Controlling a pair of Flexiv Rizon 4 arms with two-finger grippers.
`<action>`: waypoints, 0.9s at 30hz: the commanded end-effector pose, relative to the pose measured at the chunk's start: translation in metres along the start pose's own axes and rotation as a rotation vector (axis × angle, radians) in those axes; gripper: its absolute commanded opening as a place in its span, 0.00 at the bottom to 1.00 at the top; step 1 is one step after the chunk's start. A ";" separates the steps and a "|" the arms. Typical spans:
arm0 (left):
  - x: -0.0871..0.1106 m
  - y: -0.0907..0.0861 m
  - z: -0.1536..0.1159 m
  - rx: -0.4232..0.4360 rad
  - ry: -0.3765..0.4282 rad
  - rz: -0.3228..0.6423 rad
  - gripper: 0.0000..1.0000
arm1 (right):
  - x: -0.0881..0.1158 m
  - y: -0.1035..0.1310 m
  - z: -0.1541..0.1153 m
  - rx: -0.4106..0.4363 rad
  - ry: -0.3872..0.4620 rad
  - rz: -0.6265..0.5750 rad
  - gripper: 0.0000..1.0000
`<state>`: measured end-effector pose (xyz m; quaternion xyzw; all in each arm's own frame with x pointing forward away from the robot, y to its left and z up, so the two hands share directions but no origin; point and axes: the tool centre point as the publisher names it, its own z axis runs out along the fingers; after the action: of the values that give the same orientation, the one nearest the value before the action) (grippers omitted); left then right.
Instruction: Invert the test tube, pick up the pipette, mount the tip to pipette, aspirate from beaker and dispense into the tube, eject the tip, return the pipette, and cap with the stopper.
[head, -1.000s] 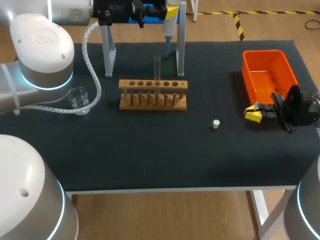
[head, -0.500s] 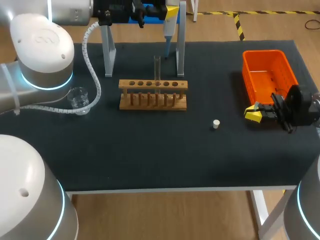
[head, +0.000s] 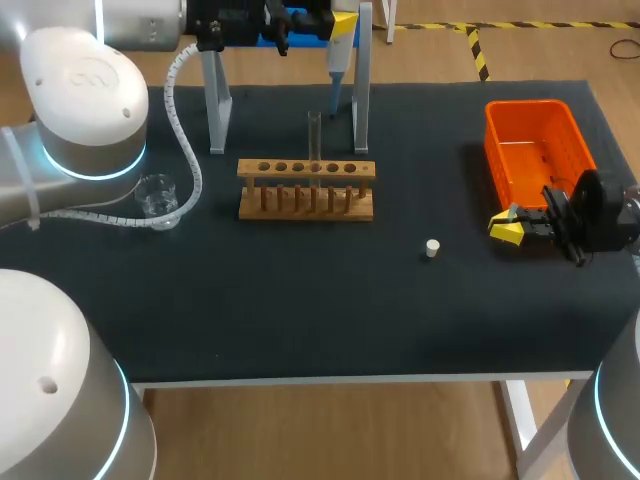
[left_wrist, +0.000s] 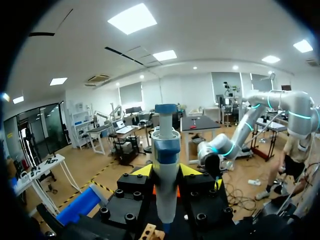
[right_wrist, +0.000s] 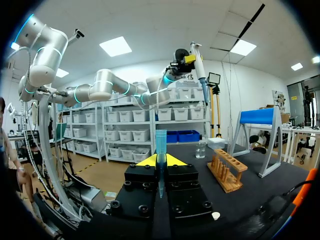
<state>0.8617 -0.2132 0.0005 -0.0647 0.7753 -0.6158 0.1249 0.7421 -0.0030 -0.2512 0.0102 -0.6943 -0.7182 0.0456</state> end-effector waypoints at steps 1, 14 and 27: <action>-0.001 0.000 -0.001 0.001 0.005 0.000 0.00 | 0.001 0.000 -0.001 0.001 0.000 -0.001 0.00; -0.002 0.001 -0.009 0.039 0.071 -0.010 0.00 | 0.001 0.000 -0.001 0.001 0.000 -0.001 0.00; -0.003 0.003 -0.019 0.033 0.125 -0.004 0.00 | 0.001 0.000 -0.001 0.001 0.000 -0.001 0.00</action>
<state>0.8599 -0.1993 0.0012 -0.0281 0.7707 -0.6317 0.0785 0.7421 -0.0030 -0.2512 0.0102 -0.6943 -0.7182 0.0456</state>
